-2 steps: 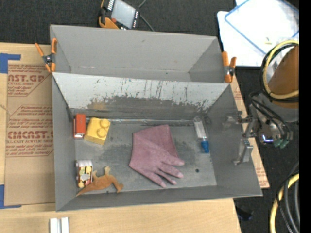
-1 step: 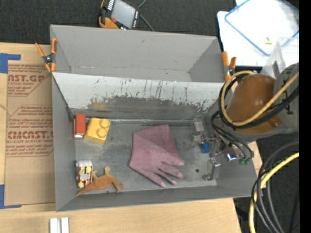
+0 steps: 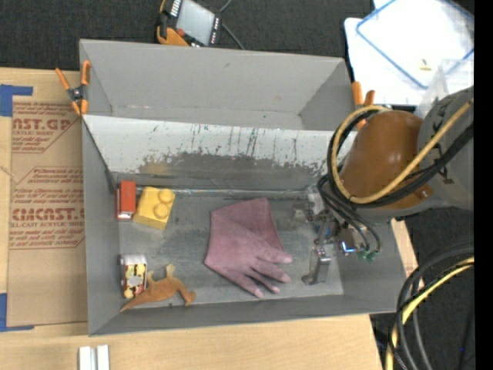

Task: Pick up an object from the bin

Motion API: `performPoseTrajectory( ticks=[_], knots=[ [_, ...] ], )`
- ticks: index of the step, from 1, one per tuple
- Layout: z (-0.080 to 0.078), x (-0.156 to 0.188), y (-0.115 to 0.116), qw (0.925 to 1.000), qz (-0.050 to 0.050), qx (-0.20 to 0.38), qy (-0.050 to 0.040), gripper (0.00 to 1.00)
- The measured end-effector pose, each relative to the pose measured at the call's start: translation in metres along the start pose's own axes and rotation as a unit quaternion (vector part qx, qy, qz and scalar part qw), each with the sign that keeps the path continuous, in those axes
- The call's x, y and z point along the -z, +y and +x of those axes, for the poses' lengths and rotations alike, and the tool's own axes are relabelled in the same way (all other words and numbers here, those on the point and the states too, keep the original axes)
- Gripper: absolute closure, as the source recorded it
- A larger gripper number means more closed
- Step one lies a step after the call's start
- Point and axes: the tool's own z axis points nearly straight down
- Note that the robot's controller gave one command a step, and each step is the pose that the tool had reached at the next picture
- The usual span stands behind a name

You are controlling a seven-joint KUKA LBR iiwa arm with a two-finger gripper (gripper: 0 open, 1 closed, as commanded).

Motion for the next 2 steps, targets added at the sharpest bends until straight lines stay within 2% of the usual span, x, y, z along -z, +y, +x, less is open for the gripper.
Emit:
performPoseTrajectory(
  ticks=[1,2],
  knots=[
    [0.009,-0.058,0.022,0.9809,-0.004,0.194,0.0078,0.00],
    [0.005,-0.090,0.060,1.0000,0.001,0.004,-0.0066,0.00]
  ],
)
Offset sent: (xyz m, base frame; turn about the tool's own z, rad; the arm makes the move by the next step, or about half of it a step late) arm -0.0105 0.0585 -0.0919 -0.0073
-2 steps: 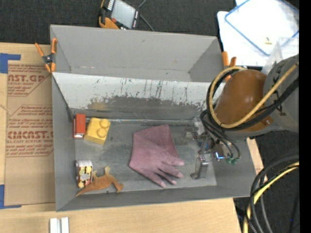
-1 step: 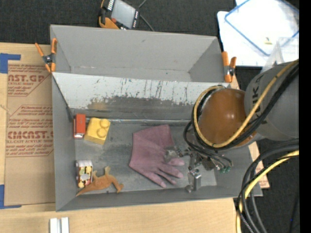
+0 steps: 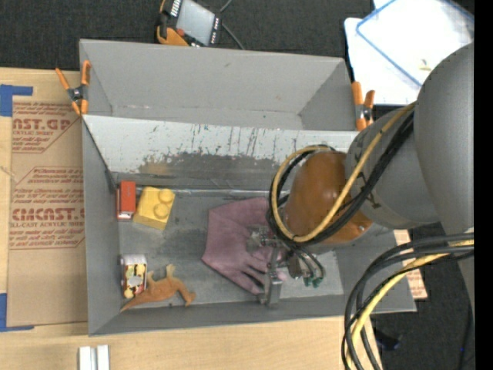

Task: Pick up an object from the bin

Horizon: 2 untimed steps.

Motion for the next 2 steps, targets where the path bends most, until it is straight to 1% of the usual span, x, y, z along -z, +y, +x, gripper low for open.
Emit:
performPoseTrajectory(
  ticks=[1,2],
  knots=[
    [0.0007,-0.0007,0.0026,0.9905,-0.003,0.137,0.0077,1.00],
    [0.0007,-0.0007,0.0026,0.9905,-0.003,0.137,0.0078,1.00]
  ],
)
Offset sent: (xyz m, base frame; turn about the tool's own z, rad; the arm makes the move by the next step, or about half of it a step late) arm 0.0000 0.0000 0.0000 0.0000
